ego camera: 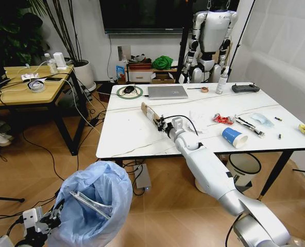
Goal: Pick up the trash bin and place the trash from the table into it.
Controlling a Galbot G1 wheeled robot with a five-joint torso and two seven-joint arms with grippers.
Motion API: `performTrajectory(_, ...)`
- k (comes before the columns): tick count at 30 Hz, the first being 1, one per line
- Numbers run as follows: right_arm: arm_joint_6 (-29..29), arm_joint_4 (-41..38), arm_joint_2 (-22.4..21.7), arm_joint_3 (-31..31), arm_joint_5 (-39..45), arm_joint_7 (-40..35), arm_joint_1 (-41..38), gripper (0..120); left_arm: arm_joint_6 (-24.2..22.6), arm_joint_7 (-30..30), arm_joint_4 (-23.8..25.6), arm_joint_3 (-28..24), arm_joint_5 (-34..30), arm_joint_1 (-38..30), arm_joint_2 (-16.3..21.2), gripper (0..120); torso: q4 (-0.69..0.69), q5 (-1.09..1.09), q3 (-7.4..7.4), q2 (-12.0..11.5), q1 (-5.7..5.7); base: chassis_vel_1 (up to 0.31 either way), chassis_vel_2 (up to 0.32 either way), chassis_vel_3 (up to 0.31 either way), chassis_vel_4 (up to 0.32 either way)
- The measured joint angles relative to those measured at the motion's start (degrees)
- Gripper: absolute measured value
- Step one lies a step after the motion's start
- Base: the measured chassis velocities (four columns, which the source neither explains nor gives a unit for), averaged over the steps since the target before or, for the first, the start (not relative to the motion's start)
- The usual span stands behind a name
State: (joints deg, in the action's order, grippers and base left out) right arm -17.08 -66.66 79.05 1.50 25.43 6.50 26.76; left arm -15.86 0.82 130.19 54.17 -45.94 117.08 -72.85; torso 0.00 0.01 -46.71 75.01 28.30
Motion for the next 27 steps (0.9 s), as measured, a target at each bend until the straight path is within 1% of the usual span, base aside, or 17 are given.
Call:
performTrajectory(2,-1.5,-6.3,-2.4,1.3,2.9,1.5,0.8,0,0.0,-0.1,0.0,0.1,0.0,-0.1,0.1,0,0.00,0.00,0.00,0.0,0.00,0.000,0.000,0.000,0.000)
performTrajectory(3,-1.5,-6.3,-2.4,1.3,2.9,1.5,0.8,0,0.0,-0.1,0.0,0.1,0.0,-0.1,0.1,0,0.00,0.00,0.00,0.0,0.00,0.000,0.000,0.000,0.000)
performTrajectory(5,-2.8,-11.4,-4.8,2.5,5.4,2.5,1.5,0,0.0,-0.2,0.0,0.2,-0.1,-0.1,0.2,0,0.01,0.00,0.01,0.0,0.00,0.000,0.000,0.000,0.000)
performTrajectory(6,-4.7,-17.4,-8.2,3.7,9.0,2.9,2.2,0,0.0,-0.2,0.0,0.3,-0.1,-0.1,0.3,0,0.01,0.01,0.01,0.0,0.00,0.000,0.000,0.000,0.000)
performTrajectory(8,-7.2,-25.4,-13.4,4.9,13.3,3.0,3.0,0,0.0,-0.3,0.0,0.4,-0.2,-0.2,0.5,0,0.02,0.01,0.01,0.0,-0.01,0.000,0.000,0.000,0.000)
performTrajectory(9,-8.8,-31.1,-17.4,5.5,16.2,3.1,3.5,0,0.0,-0.3,0.0,0.4,-0.2,-0.3,0.6,0,-0.01,0.00,0.01,0.0,-0.01,0.000,0.000,0.000,0.000)
performTrajectory(10,-8.8,-31.1,-17.4,5.5,16.2,3.1,3.5,0,0.0,-0.3,0.0,0.4,-0.2,-0.3,0.6,0,-0.01,0.00,0.01,0.0,-0.01,0.000,0.000,0.000,0.000)
performTrajectory(11,-10.1,-35.4,-20.0,5.9,18.6,3.1,3.9,0,0.0,-0.3,0.0,0.4,-0.2,-0.5,0.6,0,-0.05,-0.01,0.01,0.0,-0.01,0.000,0.000,0.000,0.000)
performTrajectory(13,-12.1,-42.2,-23.9,6.4,22.6,3.1,4.4,0,0.0,-0.3,-0.2,0.3,-0.3,-0.8,0.7,0,-0.04,0.01,0.02,0.0,-0.01,0.000,0.000,0.000,0.000)
performTrajectory(14,-12.1,-42.2,-23.9,6.4,22.6,3.1,4.4,0,0.0,-0.3,-0.2,0.3,-0.3,-0.8,0.7,0,-0.04,0.01,0.02,0.0,-0.01,0.000,0.000,0.000,0.000)
performTrajectory(15,-13.2,-47.4,-26.2,6.8,24.9,3.1,5.0,0,0.0,-0.2,-0.3,0.2,-0.3,-0.9,0.8,0,-0.02,0.01,0.01,0.0,-0.01,0.000,0.000,0.000,0.000)
performTrajectory(16,-13.6,-49.6,-27.1,7.0,25.9,3.1,5.3,0,0.0,-0.2,-0.4,0.1,-0.3,-0.9,0.8,0,-0.02,0.00,0.01,0.0,-0.01,0.000,0.000,0.000,0.000)
performTrajectory(17,-14.1,-54.3,-29.0,7.5,27.7,3.0,5.9,0,0.0,-0.2,-0.4,0.1,-0.3,-0.9,0.8,0,0.00,-0.01,0.02,0.0,-0.01,0.000,0.000,0.000,0.000)
performTrajectory(19,-14.1,-59.7,-30.4,8.3,29.5,1.8,7.2,0,0.0,-0.2,-0.4,0.0,-0.4,-0.8,0.8,0,0.00,-0.02,0.02,0.0,-0.01,0.000,0.000,0.000,0.000)
performTrajectory(20,-14.1,-59.7,-30.4,8.3,29.5,1.8,7.2,0,0.0,-0.2,-0.4,0.0,-0.4,-0.8,0.8,0,0.00,-0.02,0.02,0.0,-0.01,0.000,0.000,0.000,0.000)
performTrajectory(23,-13.8,-65.3,-30.0,9.8,31.9,-1.9,9.9,0,-0.2,0.0,0.4,0.0,-0.4,-0.6,0.8,0,0.00,0.00,0.02,0.0,-0.02,0.000,0.000,0.000,0.000)
performTrajectory(27,-12.9,-67.2,-29.1,12.3,32.0,-3.9,12.3,0,-0.4,0.4,1.1,0.2,-0.7,-0.5,0.8,0,0.01,0.01,0.01,0.0,-0.01,0.000,0.000,0.000,0.000)
